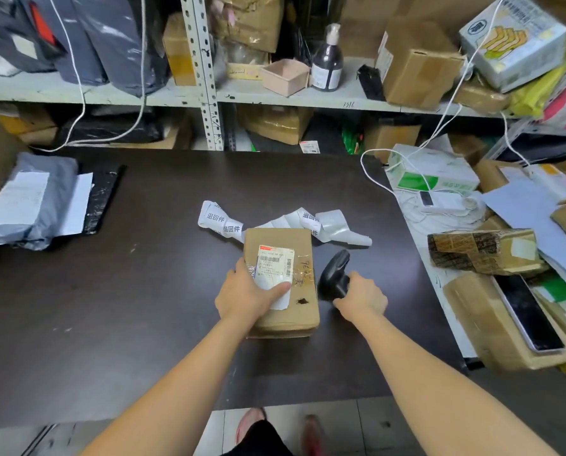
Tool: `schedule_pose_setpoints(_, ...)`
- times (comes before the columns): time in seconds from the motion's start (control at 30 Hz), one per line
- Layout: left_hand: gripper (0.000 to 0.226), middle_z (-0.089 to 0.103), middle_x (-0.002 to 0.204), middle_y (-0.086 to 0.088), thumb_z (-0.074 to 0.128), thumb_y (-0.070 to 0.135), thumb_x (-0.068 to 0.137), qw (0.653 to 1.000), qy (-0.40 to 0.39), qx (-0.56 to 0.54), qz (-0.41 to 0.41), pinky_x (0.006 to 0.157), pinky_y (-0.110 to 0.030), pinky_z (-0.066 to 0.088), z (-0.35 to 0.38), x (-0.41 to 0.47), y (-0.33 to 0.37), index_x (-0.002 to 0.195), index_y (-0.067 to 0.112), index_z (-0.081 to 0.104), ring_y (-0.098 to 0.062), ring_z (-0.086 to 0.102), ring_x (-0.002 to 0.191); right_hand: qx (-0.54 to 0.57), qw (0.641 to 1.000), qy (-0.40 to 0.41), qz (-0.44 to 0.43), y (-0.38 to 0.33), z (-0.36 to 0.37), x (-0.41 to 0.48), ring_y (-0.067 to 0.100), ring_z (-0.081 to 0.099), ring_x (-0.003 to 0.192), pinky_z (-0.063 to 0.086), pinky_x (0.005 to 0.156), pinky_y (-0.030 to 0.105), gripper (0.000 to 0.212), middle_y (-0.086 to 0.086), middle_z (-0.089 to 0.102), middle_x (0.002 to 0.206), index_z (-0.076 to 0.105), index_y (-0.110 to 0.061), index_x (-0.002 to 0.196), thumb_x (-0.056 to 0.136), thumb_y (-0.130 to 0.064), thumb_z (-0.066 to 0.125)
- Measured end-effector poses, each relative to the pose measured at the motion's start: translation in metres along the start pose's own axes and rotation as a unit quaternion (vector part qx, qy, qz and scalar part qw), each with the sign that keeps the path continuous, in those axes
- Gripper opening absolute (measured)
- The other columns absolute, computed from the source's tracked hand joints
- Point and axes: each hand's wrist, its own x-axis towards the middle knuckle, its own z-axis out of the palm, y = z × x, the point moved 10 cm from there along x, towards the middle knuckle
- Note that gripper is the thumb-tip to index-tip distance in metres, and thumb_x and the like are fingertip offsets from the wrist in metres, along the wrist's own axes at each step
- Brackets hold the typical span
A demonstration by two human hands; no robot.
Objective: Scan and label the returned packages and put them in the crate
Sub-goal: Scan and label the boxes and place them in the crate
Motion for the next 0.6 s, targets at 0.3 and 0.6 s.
schedule_pose_setpoints(0.3,0.081,0.065,0.116,0.012,0.075,0.078,0.053,1.0,-0.008,-0.018,0.005,0.074,-0.032,0.044,-0.006,0.0,0.003,0.119,0.038,0.051,-0.018,0.062,0.11,0.156,0.981,0.022,-0.116,-0.024,-0.089,-0.004,0.028,0.06,0.084,0.042,0.066,0.03,0.004,-0.003,0.065,0.092,0.051,-0.025,0.082,0.079,-0.024,0.053)
schedule_pose_setpoints(0.6,0.08,0.067,0.116,0.014,0.075,0.079,0.053,1.0,0.005,-0.027,0.014,0.073,-0.032,0.042,-0.01,-0.004,0.005,0.12,0.04,0.054,-0.018,0.063,0.109,0.019,0.964,0.107,-0.242,-0.05,-0.148,-0.054,0.018,0.057,0.068,0.032,0.053,0.023,0.023,-0.013,0.059,0.069,0.054,-0.031,0.069,0.072,-0.053,0.06)
